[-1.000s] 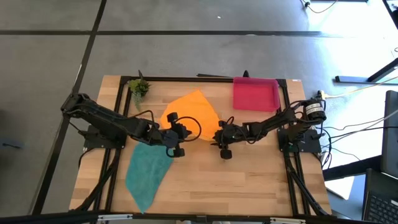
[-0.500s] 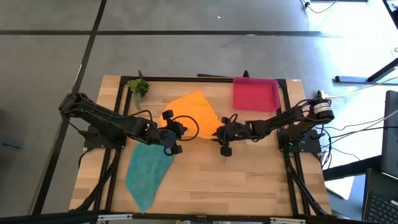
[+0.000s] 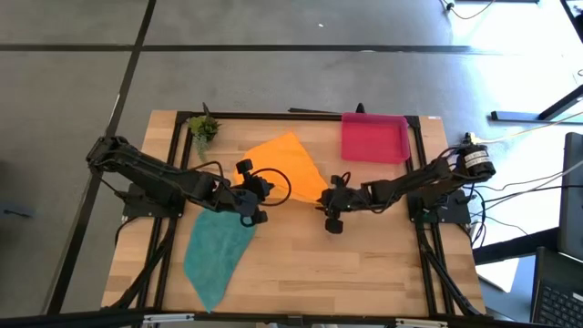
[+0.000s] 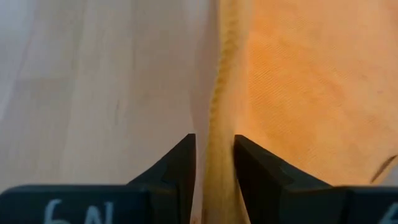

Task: Roll microfiber towels into tight, uniform cylinder then place into a basket
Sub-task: Fold the orange microfiber towel

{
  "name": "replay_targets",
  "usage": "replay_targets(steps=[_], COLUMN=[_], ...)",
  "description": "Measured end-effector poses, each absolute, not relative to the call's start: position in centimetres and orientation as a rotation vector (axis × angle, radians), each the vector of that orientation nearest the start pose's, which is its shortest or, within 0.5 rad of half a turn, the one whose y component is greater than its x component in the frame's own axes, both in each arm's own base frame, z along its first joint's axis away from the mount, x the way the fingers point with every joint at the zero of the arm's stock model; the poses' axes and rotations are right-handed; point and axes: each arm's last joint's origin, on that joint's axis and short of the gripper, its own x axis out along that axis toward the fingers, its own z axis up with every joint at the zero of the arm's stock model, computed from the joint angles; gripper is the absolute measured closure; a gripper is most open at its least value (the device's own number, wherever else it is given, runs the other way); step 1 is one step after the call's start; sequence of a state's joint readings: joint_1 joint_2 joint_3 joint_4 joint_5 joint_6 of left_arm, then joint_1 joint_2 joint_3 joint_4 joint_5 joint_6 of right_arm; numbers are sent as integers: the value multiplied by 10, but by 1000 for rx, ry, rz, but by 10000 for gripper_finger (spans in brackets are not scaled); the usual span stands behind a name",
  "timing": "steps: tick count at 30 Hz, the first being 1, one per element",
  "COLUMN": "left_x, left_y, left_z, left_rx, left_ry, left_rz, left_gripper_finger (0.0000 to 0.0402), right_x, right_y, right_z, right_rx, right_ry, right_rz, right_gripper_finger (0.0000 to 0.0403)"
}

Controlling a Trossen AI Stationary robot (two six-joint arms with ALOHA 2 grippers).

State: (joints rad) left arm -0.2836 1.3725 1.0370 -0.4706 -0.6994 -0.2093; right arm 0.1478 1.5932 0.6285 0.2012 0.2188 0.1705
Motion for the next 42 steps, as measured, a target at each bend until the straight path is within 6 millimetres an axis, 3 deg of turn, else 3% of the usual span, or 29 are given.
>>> replay_targets(steps=[23,33,42], left_x=[275,275,269], left_y=[-61,-61,-68], left_z=[273,273,269], left_rx=[158,158,96], left_ry=[663,664,697], left_rz=[467,466,471], left_gripper_finger=[401,401,402], right_x=[261,261,261], right_y=[64,64,65], right_z=[125,125,125], right_rx=[-65,-45,-47], right_ry=[796,795,815], right_rz=[-412,-414,-364], right_gripper_finger=[296,390,395])
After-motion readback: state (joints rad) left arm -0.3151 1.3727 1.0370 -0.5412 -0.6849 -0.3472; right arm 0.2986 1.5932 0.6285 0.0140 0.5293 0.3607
